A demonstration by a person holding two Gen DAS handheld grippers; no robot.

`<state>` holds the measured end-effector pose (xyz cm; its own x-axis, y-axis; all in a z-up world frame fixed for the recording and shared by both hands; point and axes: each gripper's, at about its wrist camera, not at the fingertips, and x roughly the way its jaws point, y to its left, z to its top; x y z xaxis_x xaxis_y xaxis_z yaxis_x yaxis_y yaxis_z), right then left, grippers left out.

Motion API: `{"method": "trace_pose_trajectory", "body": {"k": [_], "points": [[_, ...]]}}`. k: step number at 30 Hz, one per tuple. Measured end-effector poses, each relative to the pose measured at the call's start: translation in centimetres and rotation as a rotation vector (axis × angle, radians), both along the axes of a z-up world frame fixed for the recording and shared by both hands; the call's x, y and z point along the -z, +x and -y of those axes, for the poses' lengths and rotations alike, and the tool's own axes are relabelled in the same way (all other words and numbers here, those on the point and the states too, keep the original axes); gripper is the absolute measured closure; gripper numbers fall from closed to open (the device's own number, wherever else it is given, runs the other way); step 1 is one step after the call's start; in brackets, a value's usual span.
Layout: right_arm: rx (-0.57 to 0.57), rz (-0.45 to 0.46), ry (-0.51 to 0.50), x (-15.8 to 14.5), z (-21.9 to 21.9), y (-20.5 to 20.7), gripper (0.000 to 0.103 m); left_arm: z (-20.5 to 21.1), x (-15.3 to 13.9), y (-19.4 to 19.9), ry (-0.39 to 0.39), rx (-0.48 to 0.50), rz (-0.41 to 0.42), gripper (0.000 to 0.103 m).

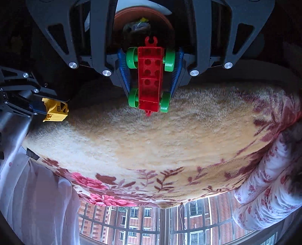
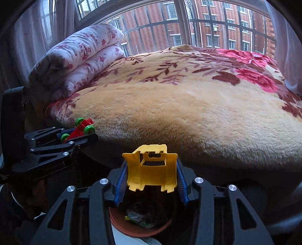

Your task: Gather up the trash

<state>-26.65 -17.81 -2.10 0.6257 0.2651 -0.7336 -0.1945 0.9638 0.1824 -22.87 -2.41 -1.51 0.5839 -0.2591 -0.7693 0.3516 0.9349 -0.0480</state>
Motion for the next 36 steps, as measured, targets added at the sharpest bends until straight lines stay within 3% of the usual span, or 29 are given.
{"method": "trace_pose_trajectory", "body": {"k": [8, 15, 22, 23, 24, 25, 26, 32, 36], "points": [[-0.029, -0.118, 0.047, 3.4, -0.3, -1.3, 0.058, -1.2, 4.0, -1.6, 0.034, 0.010, -0.080, 0.065], [-0.071, -0.227, 0.051, 6.7, -1.4, -0.9, 0.058, -1.4, 8.4, -1.3, 0.074, 0.008, -0.212, 0.065], [-0.103, -0.284, 0.047, 8.3, -2.0, -0.2, 0.057, -1.2, 10.2, -0.8, 0.085, 0.016, -0.280, 0.065], [-0.111, -0.294, 0.045, 8.6, -2.1, 0.0, 0.051, -1.2, 10.4, -0.7, 0.086, 0.017, -0.288, 0.064], [-0.120, -0.309, 0.040, 8.9, -2.3, 0.2, 0.043, -1.3, 10.5, -0.6, 0.088, 0.017, -0.300, 0.062], [-0.119, -0.317, 0.029, 9.1, -2.4, 0.4, 0.032, -1.3, 10.7, -0.3, 0.096, 0.012, -0.317, 0.041], [-0.116, -0.316, 0.020, 9.2, -2.3, 0.5, 0.031, -1.4, 10.9, 0.3, 0.110, -0.003, -0.325, 0.019], [-0.082, -0.252, 0.006, 7.8, -1.2, 0.2, 0.033, -3.2, 9.4, 0.6, 0.057, -0.051, -0.298, 0.017], [-0.061, -0.073, 0.050, 2.3, 0.8, -0.3, 0.027, -4.3, 4.2, 0.0, -0.011, -0.061, -0.100, 0.015]]}}
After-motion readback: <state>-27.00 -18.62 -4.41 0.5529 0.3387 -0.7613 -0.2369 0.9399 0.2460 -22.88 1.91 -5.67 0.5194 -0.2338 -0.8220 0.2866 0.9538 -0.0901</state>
